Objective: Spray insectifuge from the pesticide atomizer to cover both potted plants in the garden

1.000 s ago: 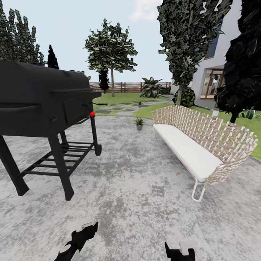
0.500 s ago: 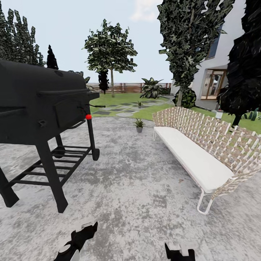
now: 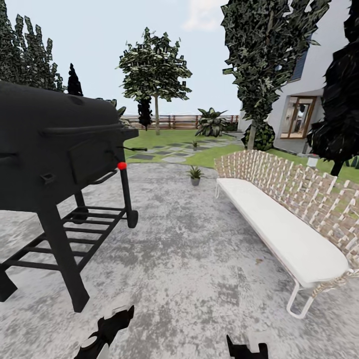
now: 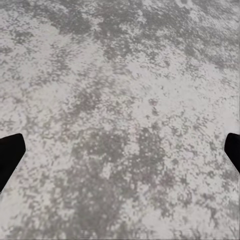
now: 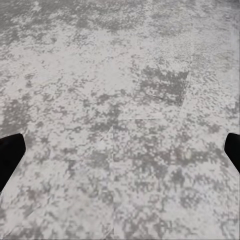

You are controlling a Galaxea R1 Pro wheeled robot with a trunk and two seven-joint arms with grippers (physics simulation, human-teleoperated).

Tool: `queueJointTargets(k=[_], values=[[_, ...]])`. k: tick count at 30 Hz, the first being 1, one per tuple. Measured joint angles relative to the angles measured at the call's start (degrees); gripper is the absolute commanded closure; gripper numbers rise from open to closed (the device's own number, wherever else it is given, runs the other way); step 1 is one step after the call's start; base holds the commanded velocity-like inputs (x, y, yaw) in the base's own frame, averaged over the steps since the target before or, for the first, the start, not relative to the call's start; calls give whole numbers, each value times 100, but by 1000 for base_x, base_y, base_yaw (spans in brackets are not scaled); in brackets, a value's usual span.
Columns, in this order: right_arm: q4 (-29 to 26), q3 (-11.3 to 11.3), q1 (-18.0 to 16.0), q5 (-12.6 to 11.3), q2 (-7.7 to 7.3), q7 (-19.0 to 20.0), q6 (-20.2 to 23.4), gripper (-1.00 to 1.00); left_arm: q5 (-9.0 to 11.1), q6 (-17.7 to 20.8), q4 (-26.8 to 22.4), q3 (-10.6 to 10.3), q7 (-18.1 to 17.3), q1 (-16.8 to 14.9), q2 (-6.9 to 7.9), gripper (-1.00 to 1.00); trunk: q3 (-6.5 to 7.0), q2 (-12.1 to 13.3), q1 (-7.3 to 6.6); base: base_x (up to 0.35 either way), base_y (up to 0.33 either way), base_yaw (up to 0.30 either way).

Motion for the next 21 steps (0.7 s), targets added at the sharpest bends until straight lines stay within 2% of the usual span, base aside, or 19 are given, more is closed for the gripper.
queueJointTargets(k=[8, 21], values=[[-1, 2, 0, 10, 0, 3, 1, -100, -4, 0, 6, -6, -7, 0, 0, -100, 1, 0, 0, 330, -55, 2], [5, -25, 0, -4, 0, 3, 1, -100, -4, -1, 5, -8, -10, 0, 0, -100, 1, 0, 0, 329, -176, 0]])
